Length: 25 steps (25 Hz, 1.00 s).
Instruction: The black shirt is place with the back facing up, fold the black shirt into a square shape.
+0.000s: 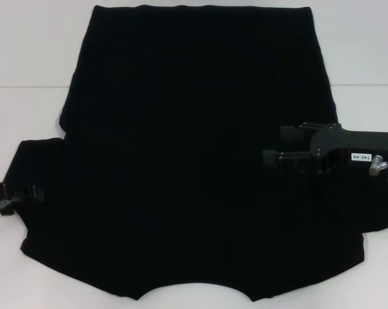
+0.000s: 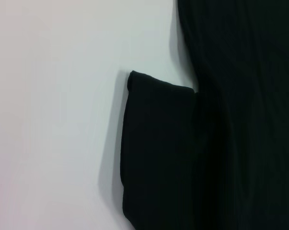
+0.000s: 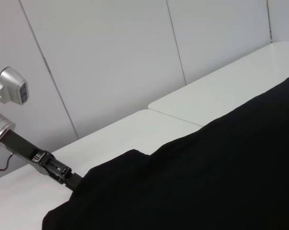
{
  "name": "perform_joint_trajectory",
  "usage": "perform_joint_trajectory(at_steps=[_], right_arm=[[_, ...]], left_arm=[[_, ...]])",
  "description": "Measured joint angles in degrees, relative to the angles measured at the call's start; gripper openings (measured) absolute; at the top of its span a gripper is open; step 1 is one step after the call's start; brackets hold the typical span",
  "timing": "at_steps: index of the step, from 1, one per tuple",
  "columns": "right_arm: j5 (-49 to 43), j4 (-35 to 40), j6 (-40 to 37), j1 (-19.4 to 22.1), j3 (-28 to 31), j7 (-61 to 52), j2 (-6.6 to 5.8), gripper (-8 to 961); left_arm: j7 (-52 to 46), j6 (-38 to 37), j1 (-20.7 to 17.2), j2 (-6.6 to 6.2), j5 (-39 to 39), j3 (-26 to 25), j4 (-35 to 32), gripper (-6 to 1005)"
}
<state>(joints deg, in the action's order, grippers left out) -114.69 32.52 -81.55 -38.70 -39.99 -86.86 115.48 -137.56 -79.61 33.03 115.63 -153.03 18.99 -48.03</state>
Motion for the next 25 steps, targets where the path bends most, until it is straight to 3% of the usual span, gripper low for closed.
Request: perform_joint_trajectory(at_steps=[25], right_arm=[[0.0,0.0,0.0,0.2,0.5,-0.2,-0.11,915]], left_arm=[[0.4,3.0,2.1,-0.50,0.0,2.0,1.7,736]])
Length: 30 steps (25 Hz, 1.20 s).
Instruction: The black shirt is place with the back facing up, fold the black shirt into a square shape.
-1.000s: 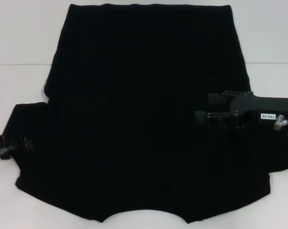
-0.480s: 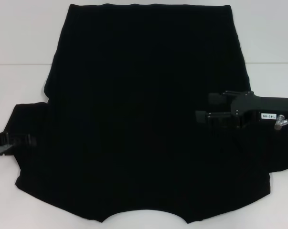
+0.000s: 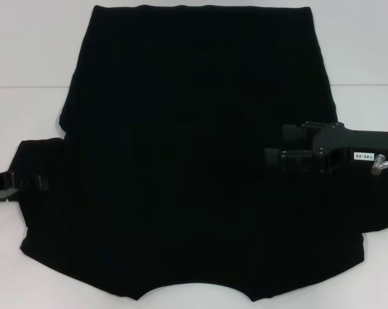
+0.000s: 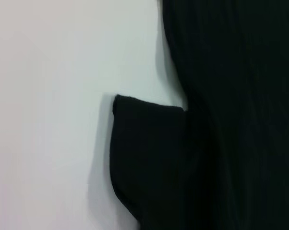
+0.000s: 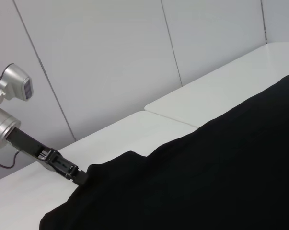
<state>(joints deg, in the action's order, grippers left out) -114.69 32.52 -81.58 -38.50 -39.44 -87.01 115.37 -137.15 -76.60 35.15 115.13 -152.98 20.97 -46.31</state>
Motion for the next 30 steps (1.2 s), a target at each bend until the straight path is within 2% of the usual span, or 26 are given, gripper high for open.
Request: perform_joint_trajectory(at_steps=[6,17,22,30], right_arm=[[0.0,0.0,-0.1,0.0,0.3,0.0,-0.06,916],[0.0,0.0,-0.2,0.1,0.8,0.0,-0.06,915],[0.0,0.0,-0.1,0.1,0.8,0.0,-0.06,915],[0.0,0.0,0.0,0.2,0.8,0.0,0.08,915]], left_arm=[[0.1,2.9,0.0,0.18,0.0,0.8,0.1,723],[0.2,5.0,0.1,0.47,0.0,1.8,0.3,222],[0.6,5.9,0.1,0.49,0.2,1.8,0.5,27],[0.7,6.5,0.2,0.53,0.3,2.5,0.5,8]])
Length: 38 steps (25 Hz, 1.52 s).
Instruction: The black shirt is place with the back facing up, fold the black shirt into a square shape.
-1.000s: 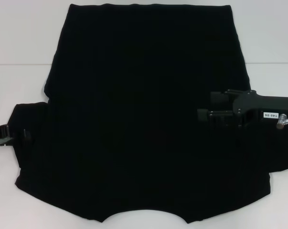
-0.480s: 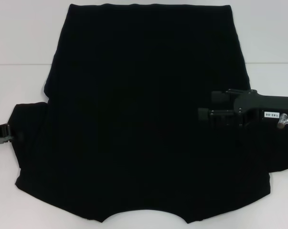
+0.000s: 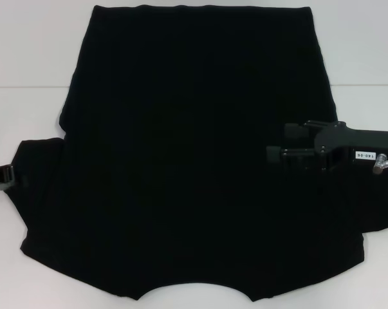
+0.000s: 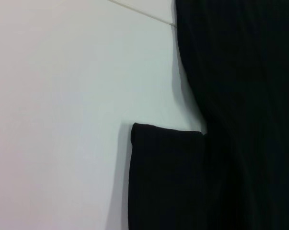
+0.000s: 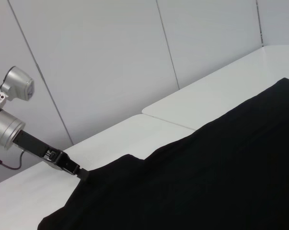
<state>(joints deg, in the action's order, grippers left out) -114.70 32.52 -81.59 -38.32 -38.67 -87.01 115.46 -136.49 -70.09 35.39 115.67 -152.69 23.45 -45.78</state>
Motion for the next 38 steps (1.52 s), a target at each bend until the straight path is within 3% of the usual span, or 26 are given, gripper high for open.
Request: perform_joint_trajectory(at_steps=[12,17,28,33,38], right_arm=[[0.0,0.0,0.3,0.4,0.2,0.3,0.10,916],[0.0,0.0,0.3,0.4,0.5,0.4,0.11,916],[0.0,0.0,0.3,0.4,0.8,0.4,0.04,916],[0.0,0.0,0.3,0.4,0.8,0.3,0.02,915],[0.0,0.0,0.2,0.4,0.8,0.1,0.00,915]], left_arm=[[-2.5,-6.9,-2.1,-0.31,-0.2,-0.6,-4.9,50],[-2.9,-6.3,-2.6,-0.12,-0.4,-0.5,-4.5,257],[-3.4,-4.2,-2.1,-0.09,-1.8,0.0,-3.0,454],[-3.4,-4.2,-2.1,-0.07,-1.8,1.2,-3.0,652],[-3.4,-4.2,-1.7,-0.01,-1.8,2.0,-2.5,649]])
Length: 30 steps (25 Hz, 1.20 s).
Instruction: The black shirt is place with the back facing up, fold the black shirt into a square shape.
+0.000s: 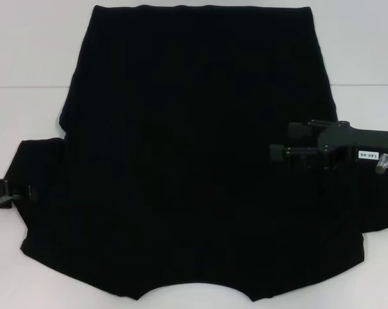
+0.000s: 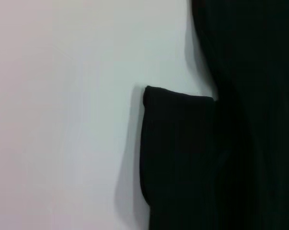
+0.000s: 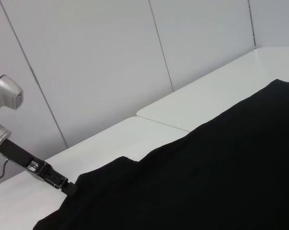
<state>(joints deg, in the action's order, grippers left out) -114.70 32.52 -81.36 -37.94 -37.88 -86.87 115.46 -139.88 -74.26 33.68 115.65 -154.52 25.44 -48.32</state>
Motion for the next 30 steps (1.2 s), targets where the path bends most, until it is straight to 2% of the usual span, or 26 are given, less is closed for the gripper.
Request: perform_joint_trajectory(at_steps=[20,25,28,30], right_arm=[[0.0,0.0,-0.2,0.1,0.5,-0.1,-0.09,916],[0.0,0.0,-0.3,0.1,0.8,0.1,-0.07,915],[0.0,0.0,-0.4,0.1,0.8,0.2,-0.06,916],[0.0,0.0,-0.4,0.1,0.8,0.2,-0.06,916]], left_arm=[[0.3,2.8,1.5,-0.05,0.0,2.1,1.1,641],[0.2,3.1,1.6,0.00,0.0,2.5,1.1,511],[0.3,3.6,1.6,0.01,-0.1,2.5,1.3,284],[0.4,3.8,1.7,0.01,-0.1,2.5,1.5,194]])
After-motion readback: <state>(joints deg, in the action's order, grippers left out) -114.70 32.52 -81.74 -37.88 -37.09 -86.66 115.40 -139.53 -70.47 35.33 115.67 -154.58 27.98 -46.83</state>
